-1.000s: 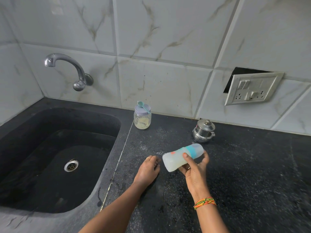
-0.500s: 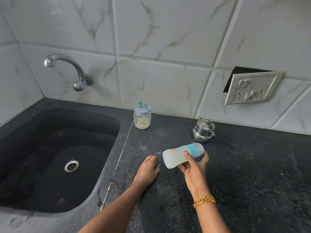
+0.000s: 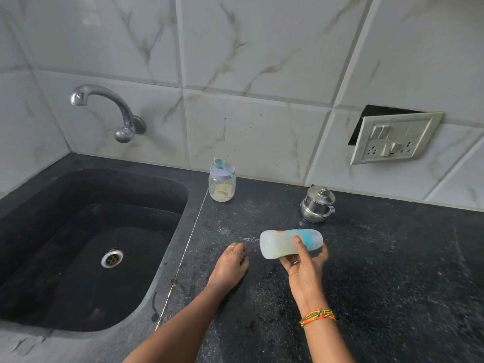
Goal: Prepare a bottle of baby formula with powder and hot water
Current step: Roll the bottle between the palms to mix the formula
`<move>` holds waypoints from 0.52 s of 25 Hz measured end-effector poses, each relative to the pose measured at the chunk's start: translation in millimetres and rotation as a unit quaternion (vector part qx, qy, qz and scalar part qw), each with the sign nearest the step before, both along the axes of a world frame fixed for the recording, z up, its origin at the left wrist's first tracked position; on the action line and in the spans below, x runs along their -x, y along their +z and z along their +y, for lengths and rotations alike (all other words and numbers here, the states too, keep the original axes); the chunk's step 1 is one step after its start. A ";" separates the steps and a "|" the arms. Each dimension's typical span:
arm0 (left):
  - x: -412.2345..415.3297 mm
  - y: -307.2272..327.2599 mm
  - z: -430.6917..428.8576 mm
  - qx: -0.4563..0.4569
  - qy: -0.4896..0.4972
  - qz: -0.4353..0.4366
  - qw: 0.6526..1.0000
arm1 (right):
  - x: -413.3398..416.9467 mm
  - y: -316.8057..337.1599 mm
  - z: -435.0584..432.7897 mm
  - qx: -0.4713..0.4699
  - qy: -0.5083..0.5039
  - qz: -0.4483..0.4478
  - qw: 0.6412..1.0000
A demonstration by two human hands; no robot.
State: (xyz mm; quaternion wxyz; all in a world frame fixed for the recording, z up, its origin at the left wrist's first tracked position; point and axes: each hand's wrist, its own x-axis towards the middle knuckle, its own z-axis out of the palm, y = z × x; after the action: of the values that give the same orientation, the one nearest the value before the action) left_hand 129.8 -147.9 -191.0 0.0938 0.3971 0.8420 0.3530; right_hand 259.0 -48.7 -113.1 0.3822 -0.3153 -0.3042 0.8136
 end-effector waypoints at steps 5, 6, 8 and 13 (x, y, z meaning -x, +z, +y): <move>0.8 -0.2 0.4 0.002 0.002 0.001 1.000 | -0.8 3.3 -0.9 -0.009 0.003 0.003 1.000; 0.4 -0.4 0.2 0.003 0.002 0.002 1.000 | -0.5 4.0 -0.6 -0.002 -0.004 0.011 1.000; 0.3 -1.0 -0.4 0.005 0.004 0.005 1.000 | -0.8 5.5 -0.6 -0.017 0.014 0.004 1.000; 1.0 -1.7 0.5 0.002 0.005 0.000 1.000 | -1.1 9.5 -1.1 -0.008 0.002 0.014 1.000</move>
State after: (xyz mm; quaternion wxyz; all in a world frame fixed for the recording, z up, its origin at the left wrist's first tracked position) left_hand 128.9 -147.4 -192.7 0.0926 0.3927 0.8448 0.3515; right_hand 260.1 -49.8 -103.6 0.3872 -0.3004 -0.3065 0.8160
